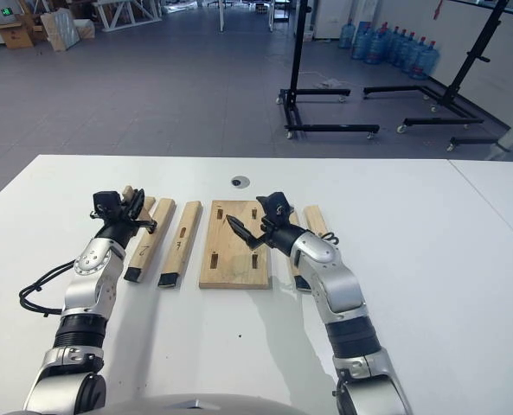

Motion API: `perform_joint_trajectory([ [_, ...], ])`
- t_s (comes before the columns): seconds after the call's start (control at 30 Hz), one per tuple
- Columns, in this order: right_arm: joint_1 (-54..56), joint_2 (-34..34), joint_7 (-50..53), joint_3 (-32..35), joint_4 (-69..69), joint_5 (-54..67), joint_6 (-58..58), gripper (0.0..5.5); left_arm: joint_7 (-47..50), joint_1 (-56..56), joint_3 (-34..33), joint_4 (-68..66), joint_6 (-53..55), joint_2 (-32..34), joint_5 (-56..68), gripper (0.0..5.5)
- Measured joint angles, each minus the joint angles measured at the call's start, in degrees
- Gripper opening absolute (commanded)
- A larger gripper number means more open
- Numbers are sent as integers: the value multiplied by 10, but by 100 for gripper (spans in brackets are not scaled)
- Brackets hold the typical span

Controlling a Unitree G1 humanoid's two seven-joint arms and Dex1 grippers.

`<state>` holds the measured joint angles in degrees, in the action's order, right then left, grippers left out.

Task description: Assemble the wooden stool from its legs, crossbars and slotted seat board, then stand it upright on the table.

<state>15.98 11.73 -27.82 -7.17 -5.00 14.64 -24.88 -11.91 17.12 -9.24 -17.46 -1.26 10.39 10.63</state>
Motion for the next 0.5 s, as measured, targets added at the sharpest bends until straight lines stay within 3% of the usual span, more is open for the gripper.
perform_joint_trajectory([
  [0.5,-9,-3,2,-6,0,-2,0,481,-27,2,25,-66,-68,4,-20,39],
])
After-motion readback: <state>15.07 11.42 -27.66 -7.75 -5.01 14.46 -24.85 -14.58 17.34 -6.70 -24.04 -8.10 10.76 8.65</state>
